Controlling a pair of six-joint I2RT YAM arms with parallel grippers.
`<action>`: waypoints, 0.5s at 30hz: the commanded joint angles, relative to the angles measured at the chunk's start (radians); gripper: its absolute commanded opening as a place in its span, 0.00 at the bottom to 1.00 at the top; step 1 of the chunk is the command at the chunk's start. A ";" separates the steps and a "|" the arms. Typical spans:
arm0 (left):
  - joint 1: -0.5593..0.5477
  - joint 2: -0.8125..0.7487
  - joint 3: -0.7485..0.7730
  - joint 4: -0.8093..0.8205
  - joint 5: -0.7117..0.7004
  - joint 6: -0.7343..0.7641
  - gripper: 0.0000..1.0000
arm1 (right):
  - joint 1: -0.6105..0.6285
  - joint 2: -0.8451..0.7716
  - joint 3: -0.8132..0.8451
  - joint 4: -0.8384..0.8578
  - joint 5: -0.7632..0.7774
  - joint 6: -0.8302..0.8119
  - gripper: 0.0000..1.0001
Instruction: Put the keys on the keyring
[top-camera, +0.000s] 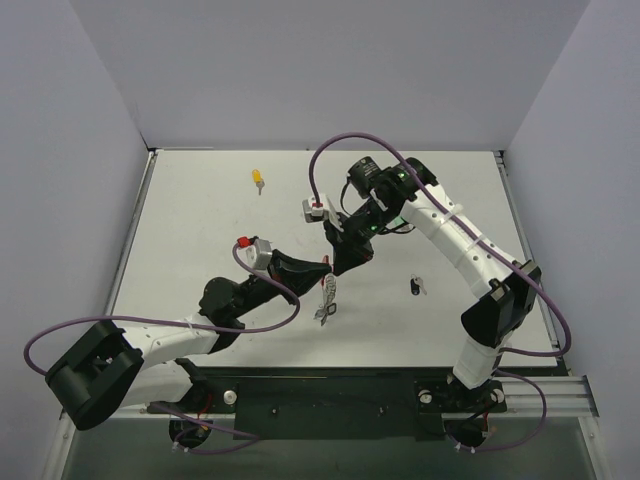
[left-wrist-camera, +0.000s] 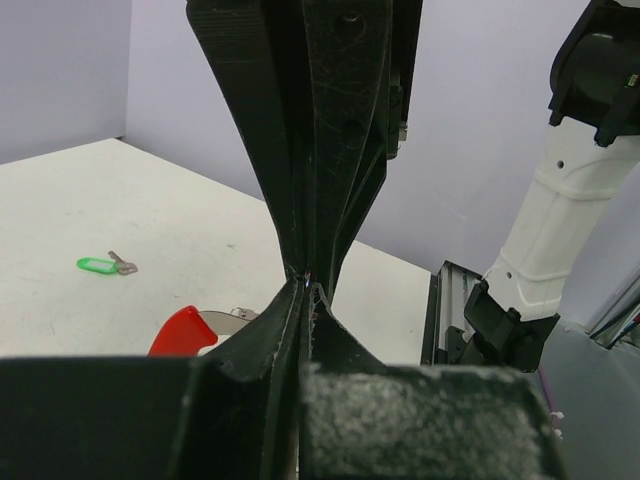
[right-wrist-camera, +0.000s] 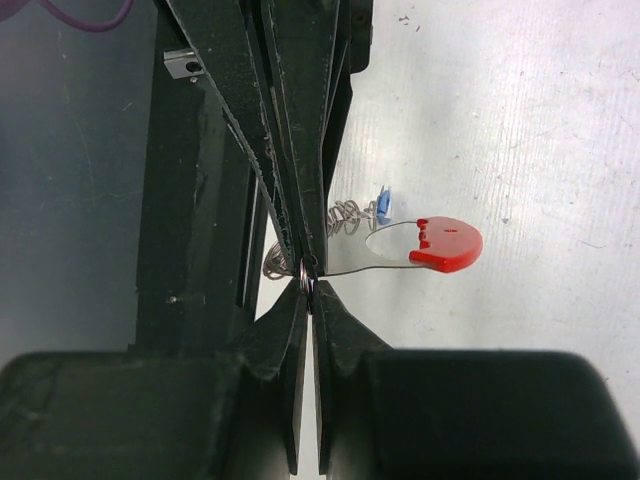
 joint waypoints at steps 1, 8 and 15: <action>-0.005 -0.045 0.036 0.208 -0.013 0.014 0.14 | 0.022 -0.030 0.029 -0.064 0.077 -0.003 0.00; -0.004 -0.177 0.046 -0.076 0.012 0.116 0.45 | 0.028 -0.048 0.029 -0.100 0.201 -0.003 0.00; -0.010 -0.275 0.164 -0.613 0.066 0.422 0.47 | 0.057 -0.014 0.121 -0.244 0.419 -0.064 0.00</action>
